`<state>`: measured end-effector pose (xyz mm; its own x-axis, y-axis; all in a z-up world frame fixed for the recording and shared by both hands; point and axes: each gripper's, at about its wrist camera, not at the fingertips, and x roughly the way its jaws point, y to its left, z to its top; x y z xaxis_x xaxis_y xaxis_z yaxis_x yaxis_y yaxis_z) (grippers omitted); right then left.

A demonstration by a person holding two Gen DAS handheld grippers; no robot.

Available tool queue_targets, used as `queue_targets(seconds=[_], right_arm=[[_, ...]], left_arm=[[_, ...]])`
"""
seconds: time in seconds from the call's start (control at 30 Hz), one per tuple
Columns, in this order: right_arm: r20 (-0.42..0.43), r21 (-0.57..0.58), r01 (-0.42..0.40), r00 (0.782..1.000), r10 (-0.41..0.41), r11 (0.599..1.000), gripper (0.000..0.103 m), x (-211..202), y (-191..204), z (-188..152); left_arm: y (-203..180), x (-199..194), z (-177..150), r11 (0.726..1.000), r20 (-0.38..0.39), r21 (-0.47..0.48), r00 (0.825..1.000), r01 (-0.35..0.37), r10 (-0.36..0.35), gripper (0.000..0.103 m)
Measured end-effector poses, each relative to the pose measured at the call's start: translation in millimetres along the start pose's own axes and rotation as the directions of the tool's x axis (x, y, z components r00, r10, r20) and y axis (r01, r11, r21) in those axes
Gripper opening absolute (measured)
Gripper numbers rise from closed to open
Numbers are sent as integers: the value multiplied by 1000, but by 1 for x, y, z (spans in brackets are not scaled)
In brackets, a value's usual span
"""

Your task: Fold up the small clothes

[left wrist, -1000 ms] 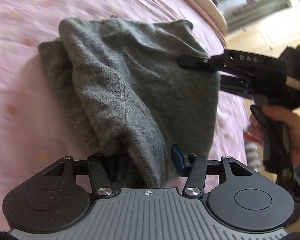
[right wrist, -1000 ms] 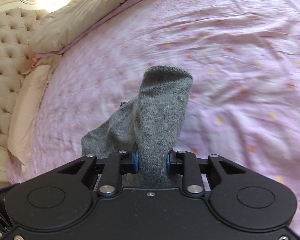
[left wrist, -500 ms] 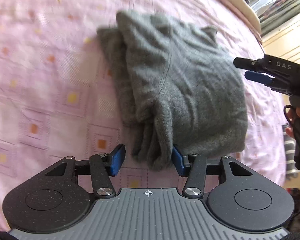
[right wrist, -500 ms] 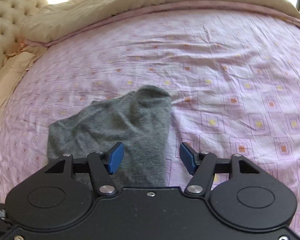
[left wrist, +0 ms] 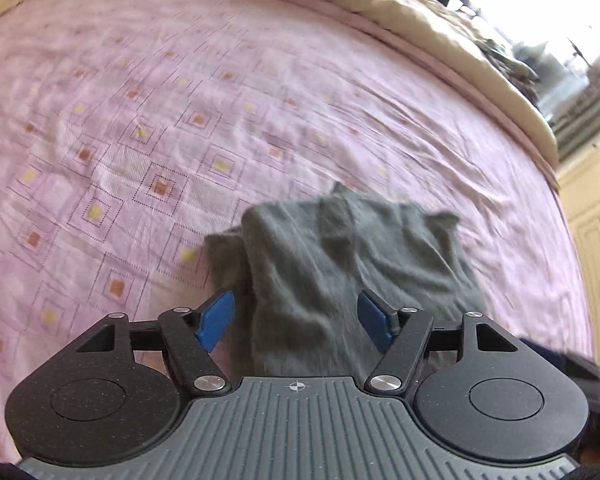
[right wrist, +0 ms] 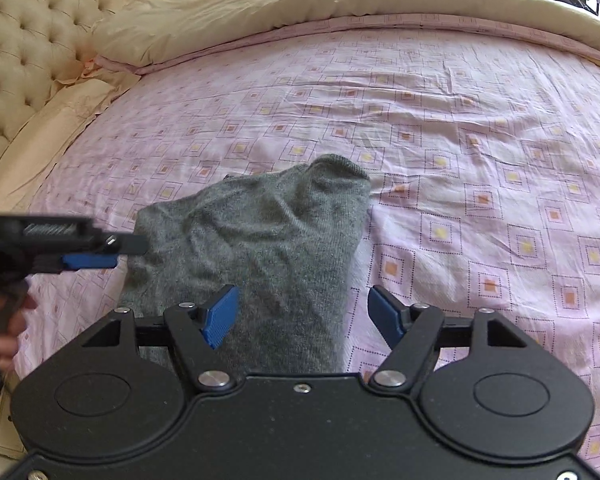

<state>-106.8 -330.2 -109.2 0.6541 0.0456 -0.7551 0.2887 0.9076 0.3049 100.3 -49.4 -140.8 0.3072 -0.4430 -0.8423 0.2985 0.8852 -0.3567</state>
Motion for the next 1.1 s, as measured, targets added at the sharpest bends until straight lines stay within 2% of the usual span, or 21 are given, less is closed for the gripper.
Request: queue_targets(seconds=[0.1,0.17,0.2,0.33,0.43,0.5,0.57,0.63,0.67,0.7,0.8,0.83,0.87,0.9,0.93,1.03,1.1], right_arm=[[2,-5,-5,1000,5,1000,74,-3,-3,0],[3,-10,-9,1000,9,1000,74,-3,-4,1],[3,-13,-12,1000,12,1000,74,-3,-4,2],[15,-70,-47,999,48,996,74,-1,4,7],[7,-151,-108,994,110,983,74,6,19,10],[-27,-219,-141,990,138,966,75,19,31,10],[-110,-243,-161,984,137,957,76,43,36,6],[-205,-223,-184,969,138,957,80,70,35,-1],[-182,-231,-199,970,159,952,88,72,33,-2],[-183,-229,-215,967,175,949,90,73,35,-1],[-196,-231,-216,965,172,949,92,69,38,5],[-189,-230,-215,967,174,949,92,65,37,6],[-181,-225,-212,968,173,951,90,62,35,5],[-175,-223,-204,970,167,953,90,58,34,5],[-162,-223,-193,974,159,956,90,52,34,6],[-66,-226,-153,988,142,962,94,30,35,10],[-17,-220,-113,994,112,969,99,25,33,14]], left_arm=[[1,15,10,1000,-37,-4,999,-23,23,65],[0,20,10,999,-45,13,998,-40,41,40],[2,23,10,999,-46,6,998,-32,32,10],[19,21,4,988,-31,-121,995,-94,91,7],[23,19,-2,991,-38,-98,995,-95,91,7],[24,17,-3,991,-34,-92,995,-93,90,7],[26,17,-2,989,-36,-115,995,-91,88,7],[26,19,-2,987,-36,-127,995,-97,93,9],[26,20,-3,987,-37,-125,995,-99,95,9],[25,21,-3,987,-36,-122,995,-101,98,10],[24,20,-2,989,-36,-113,995,-92,88,12],[22,18,-1,990,-38,-106,995,-92,88,24],[21,16,-1,991,-38,-98,995,-94,90,31],[19,14,0,990,-38,-87,994,-106,103,46],[16,10,0,989,-36,-74,991,-128,125,57],[8,-6,-1,989,10,-32,989,-146,146,71],[2,-16,-3,989,33,-2,989,-147,147,73]])
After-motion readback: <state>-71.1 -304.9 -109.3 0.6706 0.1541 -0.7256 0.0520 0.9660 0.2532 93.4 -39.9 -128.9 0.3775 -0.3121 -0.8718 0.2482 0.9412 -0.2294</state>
